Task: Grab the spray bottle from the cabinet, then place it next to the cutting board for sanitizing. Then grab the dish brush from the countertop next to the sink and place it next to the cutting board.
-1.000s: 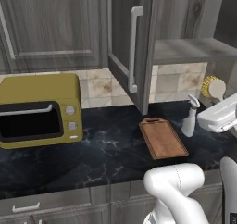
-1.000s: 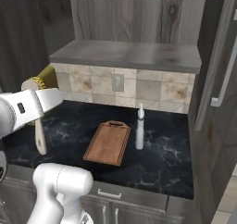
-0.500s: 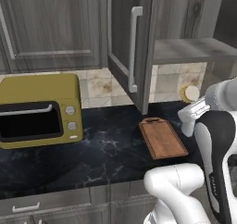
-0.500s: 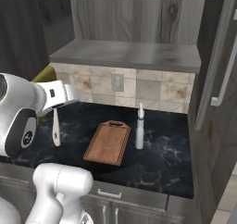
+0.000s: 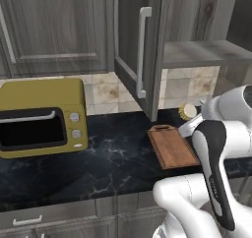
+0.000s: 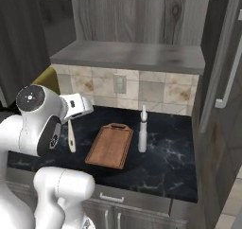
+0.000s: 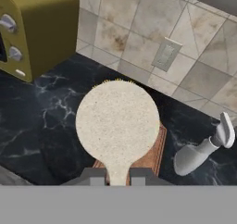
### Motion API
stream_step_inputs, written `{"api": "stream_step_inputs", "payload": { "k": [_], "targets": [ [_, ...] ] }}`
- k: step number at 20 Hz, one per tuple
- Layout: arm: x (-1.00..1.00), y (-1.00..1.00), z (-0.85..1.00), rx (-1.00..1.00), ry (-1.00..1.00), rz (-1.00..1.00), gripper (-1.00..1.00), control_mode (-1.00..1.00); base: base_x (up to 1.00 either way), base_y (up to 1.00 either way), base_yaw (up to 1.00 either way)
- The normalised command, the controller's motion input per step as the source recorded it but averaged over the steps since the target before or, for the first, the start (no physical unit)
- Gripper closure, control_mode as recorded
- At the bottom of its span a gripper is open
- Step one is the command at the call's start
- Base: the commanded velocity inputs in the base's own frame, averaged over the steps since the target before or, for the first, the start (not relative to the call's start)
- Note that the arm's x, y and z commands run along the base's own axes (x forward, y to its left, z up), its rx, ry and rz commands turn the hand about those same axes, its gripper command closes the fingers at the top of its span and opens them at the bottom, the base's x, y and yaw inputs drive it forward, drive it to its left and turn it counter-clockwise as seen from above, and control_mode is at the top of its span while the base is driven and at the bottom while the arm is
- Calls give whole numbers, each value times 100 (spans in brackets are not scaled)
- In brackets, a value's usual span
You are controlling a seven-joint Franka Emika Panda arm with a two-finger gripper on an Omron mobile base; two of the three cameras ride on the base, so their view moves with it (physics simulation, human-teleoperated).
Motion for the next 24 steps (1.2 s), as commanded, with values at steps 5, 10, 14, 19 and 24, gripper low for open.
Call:
{"api": "stream_step_inputs", "payload": {
  "k": [5, 10, 14, 19, 24],
  "targets": [
    [43, 1, -52, 0, 0, -3, 100, -100, 0, 0, 0],
    [47, 11, -21, 0, 2, -8, 100, -100, 0, 0, 0],
    [45, 30, -31, 0, 0, -1, 100, -100, 0, 0, 0],
    [52, 7, -42, 2, 3, 0, 100, -100, 0, 0, 0],
    [43, 0, -63, 6, 1, 0, 100, -100, 0, 0, 0]
  ]
}}
